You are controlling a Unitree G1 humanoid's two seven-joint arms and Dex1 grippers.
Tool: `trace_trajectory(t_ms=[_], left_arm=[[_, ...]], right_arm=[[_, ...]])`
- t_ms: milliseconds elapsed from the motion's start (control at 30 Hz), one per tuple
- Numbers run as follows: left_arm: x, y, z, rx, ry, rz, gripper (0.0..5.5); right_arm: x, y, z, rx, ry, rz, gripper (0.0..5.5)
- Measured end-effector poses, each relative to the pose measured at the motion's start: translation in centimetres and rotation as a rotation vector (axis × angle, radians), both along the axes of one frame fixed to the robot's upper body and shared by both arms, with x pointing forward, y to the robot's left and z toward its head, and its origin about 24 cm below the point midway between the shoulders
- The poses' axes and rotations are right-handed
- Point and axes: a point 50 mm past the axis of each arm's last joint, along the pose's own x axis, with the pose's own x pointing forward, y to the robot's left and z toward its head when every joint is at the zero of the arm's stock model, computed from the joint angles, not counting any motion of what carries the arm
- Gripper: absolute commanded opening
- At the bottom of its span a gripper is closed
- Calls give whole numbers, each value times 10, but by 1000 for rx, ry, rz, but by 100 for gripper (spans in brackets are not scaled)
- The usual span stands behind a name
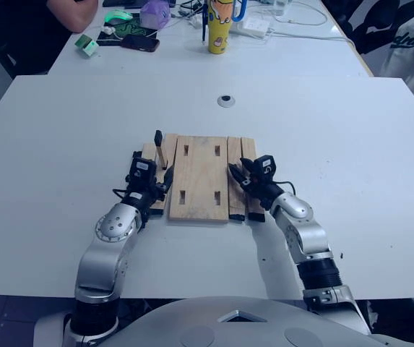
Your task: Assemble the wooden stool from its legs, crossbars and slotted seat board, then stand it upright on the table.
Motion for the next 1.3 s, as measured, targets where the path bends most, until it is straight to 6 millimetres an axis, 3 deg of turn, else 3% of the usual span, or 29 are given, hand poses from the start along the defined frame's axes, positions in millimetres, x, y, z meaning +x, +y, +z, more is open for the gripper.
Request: trace_trajectory(t_ms=[300,833,1000,1167,1300], left_arm=[[24,-8,11,29,-128,38,291],[35,-12,13,2,-186,72,47],[37,-7,14,-10,-233,110,43],[46,-4,46,-105,-379,120,43],[49,-12,78,-329,-451,20,43]], right_arm=[[2,1,0,-7,1,26,198],[4,5,0,-10,0,49,198],[5,5,0,-12,-2,49,198],[5,4,1,-21,-9,50,198],[6,-5,7,92,16,82,257]])
